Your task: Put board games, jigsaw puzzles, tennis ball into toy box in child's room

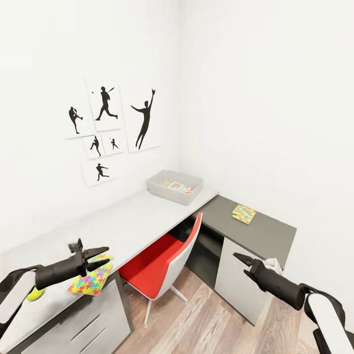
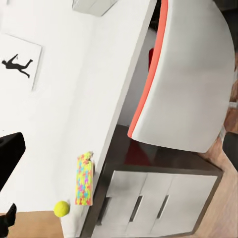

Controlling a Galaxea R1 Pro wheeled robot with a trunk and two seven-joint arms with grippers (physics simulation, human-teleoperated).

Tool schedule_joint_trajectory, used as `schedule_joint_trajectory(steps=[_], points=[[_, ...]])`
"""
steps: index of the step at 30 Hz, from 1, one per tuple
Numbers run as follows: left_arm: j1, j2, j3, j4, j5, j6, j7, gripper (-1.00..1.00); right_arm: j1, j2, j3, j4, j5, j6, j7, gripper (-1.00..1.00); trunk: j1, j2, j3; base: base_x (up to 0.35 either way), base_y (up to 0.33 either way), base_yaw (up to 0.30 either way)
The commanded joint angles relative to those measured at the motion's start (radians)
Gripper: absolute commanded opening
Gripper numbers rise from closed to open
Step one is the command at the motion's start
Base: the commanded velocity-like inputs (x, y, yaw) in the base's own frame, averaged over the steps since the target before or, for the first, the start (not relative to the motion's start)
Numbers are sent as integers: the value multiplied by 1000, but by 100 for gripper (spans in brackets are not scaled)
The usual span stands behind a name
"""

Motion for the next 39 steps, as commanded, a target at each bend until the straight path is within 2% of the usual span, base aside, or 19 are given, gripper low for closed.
schedule_joint_trajectory(steps=[1, 4, 9, 17, 23, 26, 31, 39], points=[[-1, -20, 2, 34, -10, 4, 28, 100, -2, 0, -15, -6, 2, 7, 9, 100, 1, -2, -2, 0, 0, 0], [4, -45, 2, 90, -22, -21, 76, 100, -6, 0, -61, -13, -1, 10, 26, 100, 1, -2, -2, 0, 0, 0], [25, -55, 1, 180, -27, -106, 102, 100, -4, 8, -98, -11, 0, 6, 77, 100, 1, -2, -2, 0, 0, 0], [34, -56, 2, 250, -27, -184, 105, 100, -4, 3, -110, 17, 3, 4, 119, 100, 1, -2, -2, -27, 0, 0], [34, -57, 3, 287, -26, -204, 108, 100, -1, 0, -141, 14, 5, 5, 196, 100, 1, -2, -2, -231, 0, 0], [35, -58, 4, 300, -25, -207, 108, 100, 0, 1, -145, 13, 6, 5, 211, 100, 1, -2, -2, -104, 0, 0], [35, -60, 5, 318, -23, -213, 108, 100, 1, 4, -145, 13, 8, 4, 216, 100, 1, -2, -2, -33, 0, 0], [35, -60, 9, 386, -17, -297, 109, 100, 1, 8, -145, 13, 9, 3, 216, 100, 1, -2, -2, -4, 0, 0]])
